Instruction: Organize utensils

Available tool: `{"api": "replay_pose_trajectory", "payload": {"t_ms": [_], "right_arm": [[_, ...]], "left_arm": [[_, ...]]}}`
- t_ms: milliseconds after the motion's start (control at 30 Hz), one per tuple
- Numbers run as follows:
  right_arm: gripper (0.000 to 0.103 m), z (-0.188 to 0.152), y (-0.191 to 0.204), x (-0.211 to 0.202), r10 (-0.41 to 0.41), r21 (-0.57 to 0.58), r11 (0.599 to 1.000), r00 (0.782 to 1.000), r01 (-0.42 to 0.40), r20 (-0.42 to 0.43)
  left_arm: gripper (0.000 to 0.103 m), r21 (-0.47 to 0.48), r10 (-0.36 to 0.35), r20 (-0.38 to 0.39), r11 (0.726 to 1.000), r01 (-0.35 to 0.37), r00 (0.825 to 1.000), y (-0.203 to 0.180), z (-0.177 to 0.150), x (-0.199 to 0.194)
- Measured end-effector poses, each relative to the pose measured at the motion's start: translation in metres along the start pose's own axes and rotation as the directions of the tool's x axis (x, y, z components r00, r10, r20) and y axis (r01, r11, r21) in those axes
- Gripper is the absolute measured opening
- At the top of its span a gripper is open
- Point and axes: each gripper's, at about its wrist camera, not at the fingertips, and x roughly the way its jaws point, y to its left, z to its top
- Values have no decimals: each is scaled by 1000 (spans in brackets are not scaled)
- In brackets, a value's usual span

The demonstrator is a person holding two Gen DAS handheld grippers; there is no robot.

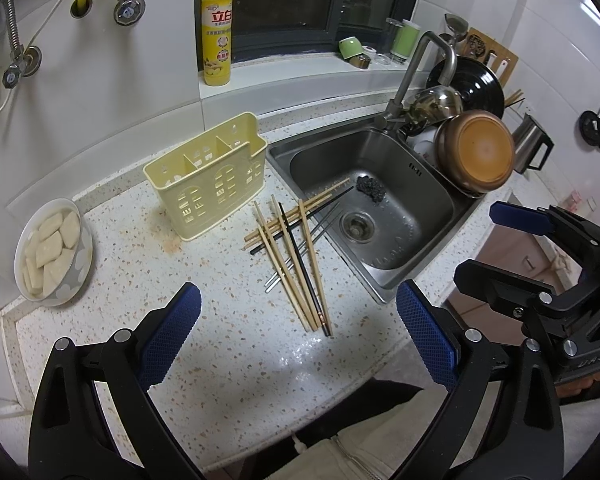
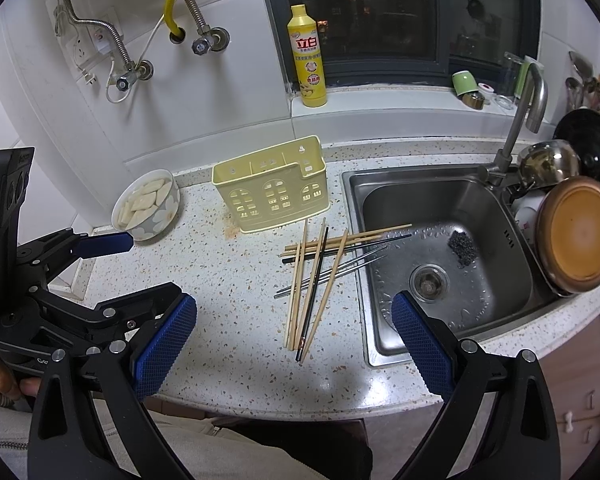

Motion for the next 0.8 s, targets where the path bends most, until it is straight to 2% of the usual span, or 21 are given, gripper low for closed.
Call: {"api": "replay_pose_trajectory", "payload": {"t_ms": [367,500,633,800], "right_arm": [[95,2,-1,0,1,0,1000,1000,-1,-4],[95,6,-2,4,10,2,1000,1000,-10,-9],[95,10,-16,12,48,50,998,999,-46,-24],[89,18,-32,28,61,78,995,997,-57,-51]], "left_arm": [[95,-6,-9,-4,1000,9,1000,-1,-4,3],[95,-14,-34,-9,999,33,999,2,-4,6],[95,-70,-92,-38,994,89,995,21,5,20],[95,-128,-109,-58,987,101,992,40,16,38]]}}
